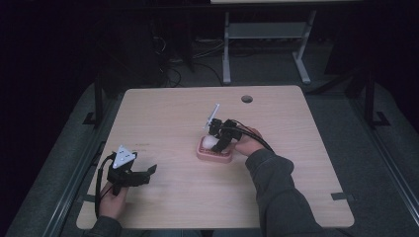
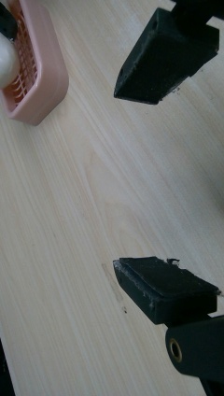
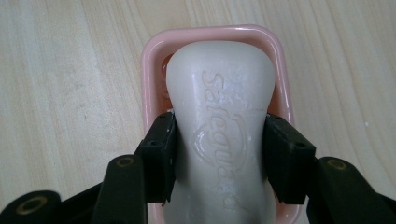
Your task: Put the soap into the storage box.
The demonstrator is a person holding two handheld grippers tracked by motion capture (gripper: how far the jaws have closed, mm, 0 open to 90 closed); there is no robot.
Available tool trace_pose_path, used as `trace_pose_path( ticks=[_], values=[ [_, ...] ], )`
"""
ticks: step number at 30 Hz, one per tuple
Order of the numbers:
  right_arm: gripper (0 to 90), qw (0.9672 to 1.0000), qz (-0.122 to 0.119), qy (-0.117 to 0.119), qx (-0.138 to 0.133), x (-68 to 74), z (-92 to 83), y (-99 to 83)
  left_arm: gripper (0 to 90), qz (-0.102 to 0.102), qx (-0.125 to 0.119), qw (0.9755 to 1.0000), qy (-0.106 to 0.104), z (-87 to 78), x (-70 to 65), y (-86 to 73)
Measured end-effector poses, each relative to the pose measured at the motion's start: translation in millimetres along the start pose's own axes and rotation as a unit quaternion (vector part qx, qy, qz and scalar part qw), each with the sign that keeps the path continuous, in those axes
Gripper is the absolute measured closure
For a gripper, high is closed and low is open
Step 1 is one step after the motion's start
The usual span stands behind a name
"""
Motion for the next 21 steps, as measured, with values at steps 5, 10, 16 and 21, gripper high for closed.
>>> trace_pose_path(
  ticks=[5,10,16,21],
  values=[
    [48.1,1.0000,0.002,0.003,0.007,0.9,4.8,-0.2,14.7,0.001,0.000,1.0000,0.000,0.3,-0.4,0.2],
    [47.6,0.9998,0.004,0.006,0.018,1.0,10.3,-2.9,14.7,0.004,0.002,1.0000,-0.001,0.0,-0.4,0.0],
    [45.9,0.9999,0.007,0.011,-0.011,1.7,3.6,3.9,14.7,0.007,0.004,1.0000,-0.002,0.2,-0.7,-0.2],
    [41.6,0.9998,0.010,0.014,-0.009,4.4,-1.0,0.6,14.7,0.008,0.003,1.0000,-0.002,0.5,-1.2,0.0]
  ],
)
Point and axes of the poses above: each handheld gripper's, and its own axes: z roughly forward along the jaws, y roughly out of its top, x roughly to its left, the point moved 8 cm from there along z, roughly forward along the jaws, and after that the axes turned 7 degrees about -x, right-handed, at the moved point
